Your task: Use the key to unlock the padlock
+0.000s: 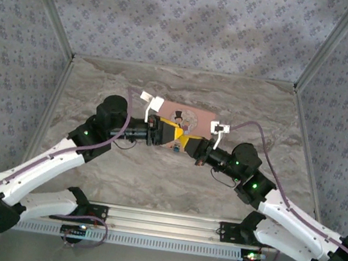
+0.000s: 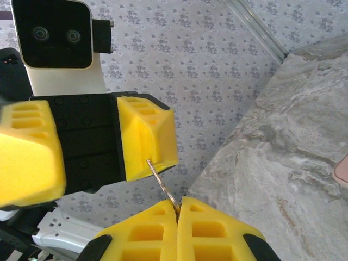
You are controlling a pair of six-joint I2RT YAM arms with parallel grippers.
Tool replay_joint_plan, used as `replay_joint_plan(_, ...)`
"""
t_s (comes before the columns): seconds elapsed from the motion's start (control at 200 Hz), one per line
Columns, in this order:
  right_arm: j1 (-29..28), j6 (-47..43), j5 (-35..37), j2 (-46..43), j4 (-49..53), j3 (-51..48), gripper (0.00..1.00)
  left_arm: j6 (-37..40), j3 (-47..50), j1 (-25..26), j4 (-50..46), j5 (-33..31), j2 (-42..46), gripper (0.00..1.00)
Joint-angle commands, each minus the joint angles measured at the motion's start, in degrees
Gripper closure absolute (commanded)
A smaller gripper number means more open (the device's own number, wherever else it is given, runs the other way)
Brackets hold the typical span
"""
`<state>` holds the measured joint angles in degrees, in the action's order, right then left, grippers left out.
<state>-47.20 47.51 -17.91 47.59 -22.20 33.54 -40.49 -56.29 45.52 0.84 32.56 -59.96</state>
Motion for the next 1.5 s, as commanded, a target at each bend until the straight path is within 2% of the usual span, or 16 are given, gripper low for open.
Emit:
replay_joint_plan(0.0,0.28,1.79,-1.17,0.18,-3.49,-0.47,1.0,0.92,-1.05,0.96,2.67,2.33,-0.23,0.66)
replay_joint_plan(0.05,0.35,2.06,-1.09,0.13,-4.15,-0.66,1.0,1.16,-1.26,1.22,2.27,2.43,-0.41,0.71)
replay_joint_plan(0.185,0.44,2.68,-1.06,0.07,-5.17,-1.03,1.0,1.38,-1.19,1.32,1.63,2.03,-0.26,0.73)
replay_joint_plan(0.35,0.59,3.05,-1.15,0.07,-5.23,-1.28,1.0,1.77,-1.35,1.32,1.44,1.8,0.02,1.0)
replay_joint_plan(0.455,0.66,2.45,-2.01,-0.11,-4.34,-1.08,0.99,2.24,-1.88,1.29,0.58,1.5,-0.06,1.0)
replay_joint_plan(0.505,0.72,1.83,-1.95,-0.54,-2.61,-0.81,0.82,2.54,-2.22,1.28,0.01,1.55,-0.02,1.0)
replay_joint_plan(0.54,0.71,1.64,-1.44,-1.23,-2.28,-0.92,0.74,2.71,-2.46,1.3,-0.38,1.5,-0.06,1.0)
replay_joint_plan(0.62,0.93,1.16,-0.64,-2.81,-2.06,-1.29,0.63,2.83,-2.55,1.32,-0.75,1.68,-0.06,1.0)
replay_joint_plan(0.67,1.08,0.61,-0.33,-3.44,-1.33,-0.92,0.6,2.72,-2.57,1.28,-0.67,1.96,-0.17,1.0)
replay_joint_plan(0.829,1.46,0.31,-0.71,-3.32,-1.49,-0.49,0.57,2.15,-2.68,1.38,-0.14,2.41,-0.56,1.0)
replay_joint_plan(1.034,1.34,0.66,-2.72,-1.56,-3.7,0.02,0.61,2.12,-2.95,1.41,-0.23,2.59,-0.57,1.0)
replay_joint_plan(1.109,1.24,0.67,-3.26,-1.19,-4.16,0.25,0.66,2.13,-2.89,1.39,-0.31,2.43,-0.56,1.0)
replay_joint_plan(1.209,1.06,0.66,-3.55,-0.75,-4.6,0.3,0.68,2.17,-2.86,1.4,-0.32,2.27,-0.59,1.0)
replay_joint_plan(1.339,0.71,0.92,-4.48,-0.47,-5.49,0.19,0.62,2.44,-2.87,1.38,-0.58,1.73,-0.59,1.0)
replay_joint_plan(1.494,0.42,0.49,-4.85,-0.22,-5.06,0.3,0.67,2.43,-2.91,1.37,-0.58,1.43,-0.55,1.0)
